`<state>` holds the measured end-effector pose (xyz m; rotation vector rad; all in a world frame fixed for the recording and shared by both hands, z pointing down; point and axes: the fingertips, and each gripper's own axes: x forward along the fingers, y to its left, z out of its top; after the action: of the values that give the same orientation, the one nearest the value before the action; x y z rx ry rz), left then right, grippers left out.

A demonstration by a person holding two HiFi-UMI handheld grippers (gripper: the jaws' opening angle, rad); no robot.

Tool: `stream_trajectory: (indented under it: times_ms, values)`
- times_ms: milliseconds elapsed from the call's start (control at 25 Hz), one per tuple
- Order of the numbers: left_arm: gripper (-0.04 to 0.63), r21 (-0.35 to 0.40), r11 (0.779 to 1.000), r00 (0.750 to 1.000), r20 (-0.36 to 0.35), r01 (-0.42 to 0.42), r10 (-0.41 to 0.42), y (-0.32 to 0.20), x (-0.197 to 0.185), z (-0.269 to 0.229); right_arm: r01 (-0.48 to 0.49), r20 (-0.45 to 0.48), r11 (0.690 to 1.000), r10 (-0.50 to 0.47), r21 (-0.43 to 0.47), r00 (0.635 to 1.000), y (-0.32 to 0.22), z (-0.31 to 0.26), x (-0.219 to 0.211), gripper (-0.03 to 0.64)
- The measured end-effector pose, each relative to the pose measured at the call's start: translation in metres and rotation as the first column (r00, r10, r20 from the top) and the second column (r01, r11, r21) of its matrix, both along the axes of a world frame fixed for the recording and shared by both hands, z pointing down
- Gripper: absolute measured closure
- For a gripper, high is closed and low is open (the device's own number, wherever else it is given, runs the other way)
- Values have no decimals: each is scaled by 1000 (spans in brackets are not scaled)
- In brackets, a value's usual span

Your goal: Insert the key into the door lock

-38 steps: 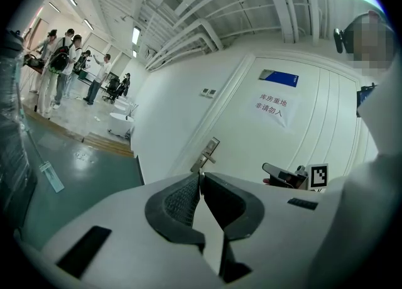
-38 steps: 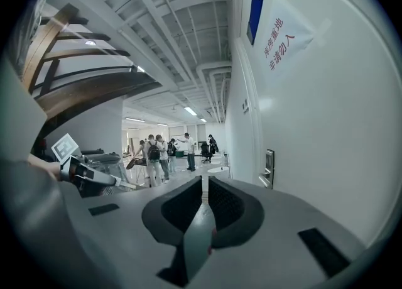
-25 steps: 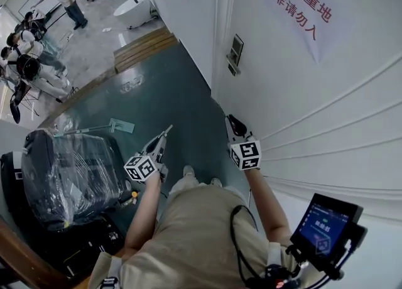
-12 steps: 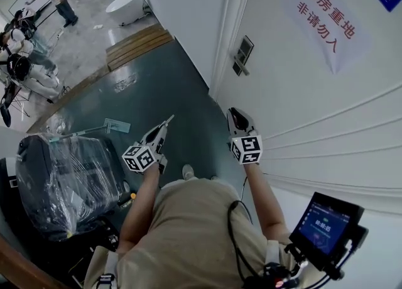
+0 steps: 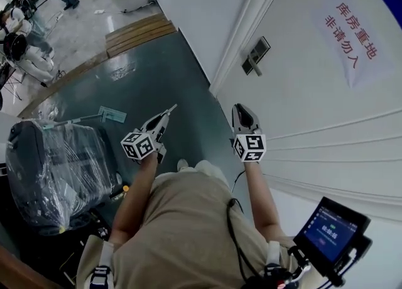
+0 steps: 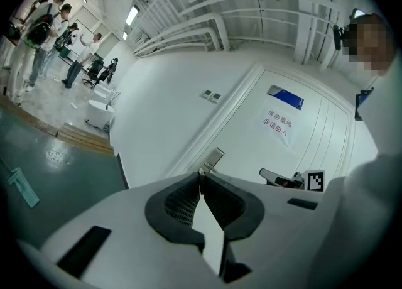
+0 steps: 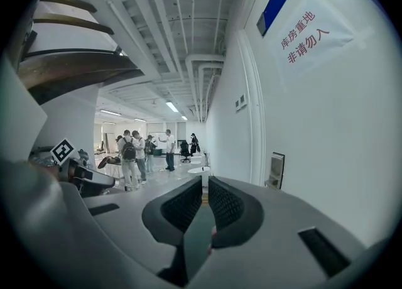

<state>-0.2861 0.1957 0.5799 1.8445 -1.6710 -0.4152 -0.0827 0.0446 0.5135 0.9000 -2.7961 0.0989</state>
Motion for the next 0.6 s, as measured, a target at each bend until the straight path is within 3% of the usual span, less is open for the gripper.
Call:
stream_trajectory:
  times_ms: [600]
  values:
    - [563,13,992,992,-22,-125,126,-60,26,-4,-107,-12,994,107,-6,994,-31,4,32,598]
